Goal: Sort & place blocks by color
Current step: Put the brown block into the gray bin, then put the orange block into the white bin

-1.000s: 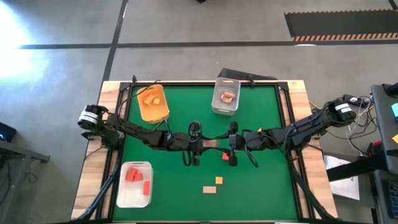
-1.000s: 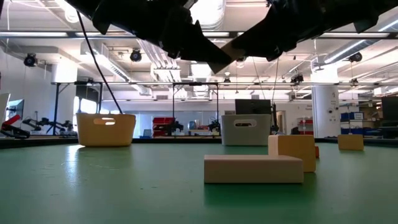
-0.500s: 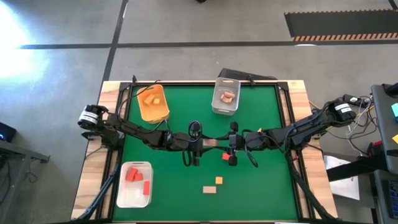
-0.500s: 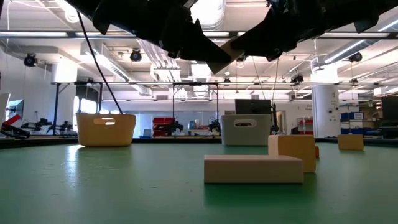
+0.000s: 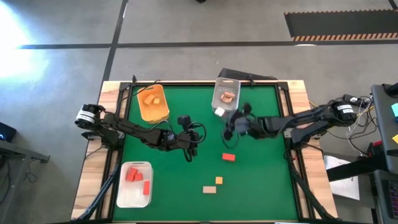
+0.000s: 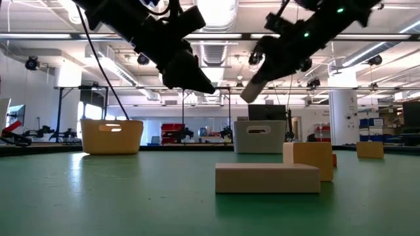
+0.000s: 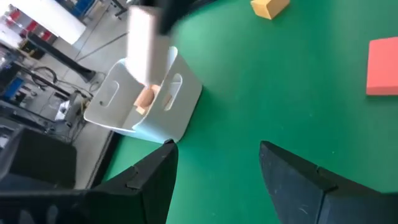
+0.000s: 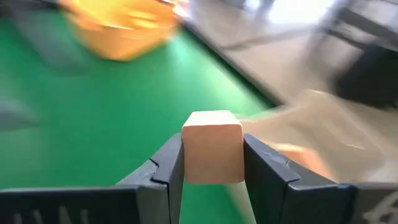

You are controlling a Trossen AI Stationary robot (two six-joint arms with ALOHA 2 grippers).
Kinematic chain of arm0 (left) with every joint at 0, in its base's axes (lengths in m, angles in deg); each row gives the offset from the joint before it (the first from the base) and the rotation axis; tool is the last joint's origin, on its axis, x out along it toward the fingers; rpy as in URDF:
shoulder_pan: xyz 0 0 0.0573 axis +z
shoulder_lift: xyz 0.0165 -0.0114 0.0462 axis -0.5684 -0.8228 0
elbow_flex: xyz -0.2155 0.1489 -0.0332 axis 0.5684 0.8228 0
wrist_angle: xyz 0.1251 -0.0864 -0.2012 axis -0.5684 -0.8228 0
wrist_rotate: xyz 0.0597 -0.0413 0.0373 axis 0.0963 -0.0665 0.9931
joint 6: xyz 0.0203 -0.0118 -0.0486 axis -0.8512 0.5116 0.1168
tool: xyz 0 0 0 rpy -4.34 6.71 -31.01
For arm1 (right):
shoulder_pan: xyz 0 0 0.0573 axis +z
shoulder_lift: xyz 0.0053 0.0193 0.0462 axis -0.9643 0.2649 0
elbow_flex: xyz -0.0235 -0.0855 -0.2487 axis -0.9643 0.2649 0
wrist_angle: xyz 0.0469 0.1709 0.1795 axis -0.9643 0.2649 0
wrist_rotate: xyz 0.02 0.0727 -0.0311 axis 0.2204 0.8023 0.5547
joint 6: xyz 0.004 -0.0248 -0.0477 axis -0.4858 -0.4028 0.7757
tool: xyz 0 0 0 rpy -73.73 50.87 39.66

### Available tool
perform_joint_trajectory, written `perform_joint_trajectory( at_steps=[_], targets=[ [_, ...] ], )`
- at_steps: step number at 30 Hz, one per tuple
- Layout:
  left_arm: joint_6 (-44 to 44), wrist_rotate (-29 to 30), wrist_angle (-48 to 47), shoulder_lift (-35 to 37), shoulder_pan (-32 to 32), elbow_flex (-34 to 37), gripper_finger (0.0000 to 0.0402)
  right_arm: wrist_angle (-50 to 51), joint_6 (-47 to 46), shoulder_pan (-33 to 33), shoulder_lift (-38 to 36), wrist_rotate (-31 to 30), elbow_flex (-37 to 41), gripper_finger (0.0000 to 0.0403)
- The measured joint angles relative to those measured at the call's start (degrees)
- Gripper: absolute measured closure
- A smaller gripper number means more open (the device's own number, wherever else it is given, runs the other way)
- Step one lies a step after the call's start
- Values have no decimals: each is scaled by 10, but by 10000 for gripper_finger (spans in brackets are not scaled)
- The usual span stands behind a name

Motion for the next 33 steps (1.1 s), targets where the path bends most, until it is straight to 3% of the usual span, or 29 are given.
perform_joint_trajectory(
  at_steps=[8,15,19,25,33],
  targets=[
    [22,0,-1,0,-1,0,193,40,-11,-181,6,16,-38,287],
    [35,0,-1,0,-1,1,193,4,-22,-294,44,146,-38,286],
    [35,-1,-1,0,-1,1,193,-40,-20,-314,84,155,-43,240],
    [35,-1,-1,1,-1,1,193,-21,-5,-317,122,155,-91,158],
    [40,-24,-4,1,-8,2,193,105,0,-282,108,155,-148,130]
  ],
)
